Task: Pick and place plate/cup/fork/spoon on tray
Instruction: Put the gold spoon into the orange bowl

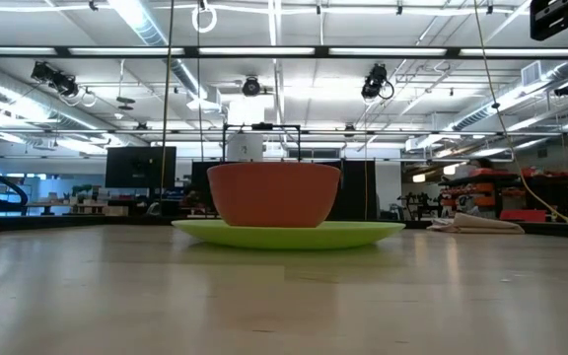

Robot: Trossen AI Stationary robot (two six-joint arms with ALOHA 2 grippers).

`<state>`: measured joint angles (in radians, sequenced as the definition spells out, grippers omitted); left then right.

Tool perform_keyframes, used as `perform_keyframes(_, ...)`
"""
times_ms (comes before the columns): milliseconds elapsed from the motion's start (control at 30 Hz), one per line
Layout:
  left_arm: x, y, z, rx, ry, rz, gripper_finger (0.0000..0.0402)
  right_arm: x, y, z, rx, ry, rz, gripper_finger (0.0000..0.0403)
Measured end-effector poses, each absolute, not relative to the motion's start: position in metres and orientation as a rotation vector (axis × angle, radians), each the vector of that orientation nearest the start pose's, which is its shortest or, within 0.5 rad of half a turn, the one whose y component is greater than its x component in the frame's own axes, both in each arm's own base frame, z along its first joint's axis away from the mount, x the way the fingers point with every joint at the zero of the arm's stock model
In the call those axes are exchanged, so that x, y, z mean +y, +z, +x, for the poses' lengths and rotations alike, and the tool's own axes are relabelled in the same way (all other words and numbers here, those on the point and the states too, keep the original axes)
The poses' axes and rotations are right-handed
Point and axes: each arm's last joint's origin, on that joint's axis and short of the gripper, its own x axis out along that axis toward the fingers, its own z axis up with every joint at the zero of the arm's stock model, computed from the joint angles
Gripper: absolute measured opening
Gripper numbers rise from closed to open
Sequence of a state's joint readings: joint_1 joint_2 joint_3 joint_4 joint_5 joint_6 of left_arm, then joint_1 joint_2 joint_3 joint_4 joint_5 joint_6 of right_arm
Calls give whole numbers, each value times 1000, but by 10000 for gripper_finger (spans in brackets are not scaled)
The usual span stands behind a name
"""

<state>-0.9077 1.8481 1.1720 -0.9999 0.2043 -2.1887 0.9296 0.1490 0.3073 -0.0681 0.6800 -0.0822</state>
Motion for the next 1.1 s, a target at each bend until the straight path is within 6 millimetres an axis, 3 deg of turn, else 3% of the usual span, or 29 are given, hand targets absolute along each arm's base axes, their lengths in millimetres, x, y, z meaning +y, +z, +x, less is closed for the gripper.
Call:
perform_keyframes(267,-244,143,183,1545,1113,-945,98,54,249,63,-73,247,-17,4)
perform_keyframes(633,-246,149,184,1528,1152,-954,99,54,249,63,-73,247,-17,4)
perform_keyframes(1100,-249,147,168,1478,1265,-949,90,54,248,63,-68,247,-22,4)
